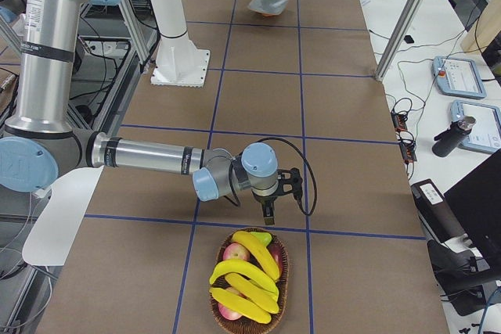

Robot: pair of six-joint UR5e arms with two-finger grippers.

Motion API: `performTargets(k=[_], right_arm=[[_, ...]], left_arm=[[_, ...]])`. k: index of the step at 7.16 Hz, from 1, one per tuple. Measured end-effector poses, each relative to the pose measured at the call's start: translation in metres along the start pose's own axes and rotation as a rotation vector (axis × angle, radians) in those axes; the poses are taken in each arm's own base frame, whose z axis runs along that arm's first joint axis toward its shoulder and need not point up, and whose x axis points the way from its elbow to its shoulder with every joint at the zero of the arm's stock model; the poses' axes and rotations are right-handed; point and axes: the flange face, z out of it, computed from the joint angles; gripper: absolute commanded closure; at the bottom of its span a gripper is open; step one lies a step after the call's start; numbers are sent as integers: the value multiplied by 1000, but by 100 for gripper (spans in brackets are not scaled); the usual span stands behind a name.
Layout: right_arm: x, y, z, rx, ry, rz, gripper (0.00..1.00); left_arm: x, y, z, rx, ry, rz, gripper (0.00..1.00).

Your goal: Transfer all bananas from basket to plate

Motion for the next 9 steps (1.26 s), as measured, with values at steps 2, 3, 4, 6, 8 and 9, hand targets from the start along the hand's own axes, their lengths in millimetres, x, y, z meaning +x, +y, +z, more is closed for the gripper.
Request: performTargets(k=[2, 3, 4, 6, 8, 9], right_arm=[[12, 18, 5, -7, 19, 63, 1], [13, 19, 3, 6, 47, 174, 2], [15, 18, 0, 31, 94, 306, 4], [23, 19, 6, 35, 210, 430, 7], [12, 17, 18, -10, 296, 434, 9], [3, 17, 17, -35, 319, 438, 9]], left_arm=[[2, -1, -1, 2, 0, 5, 0], [3, -2, -1, 3, 1, 7, 0], [3, -2, -1, 3, 1, 8, 0], [5, -2, -1, 4, 2, 12, 0], [6, -1, -2, 5, 5, 14, 0], [7, 0, -3, 7, 6, 16, 0]])
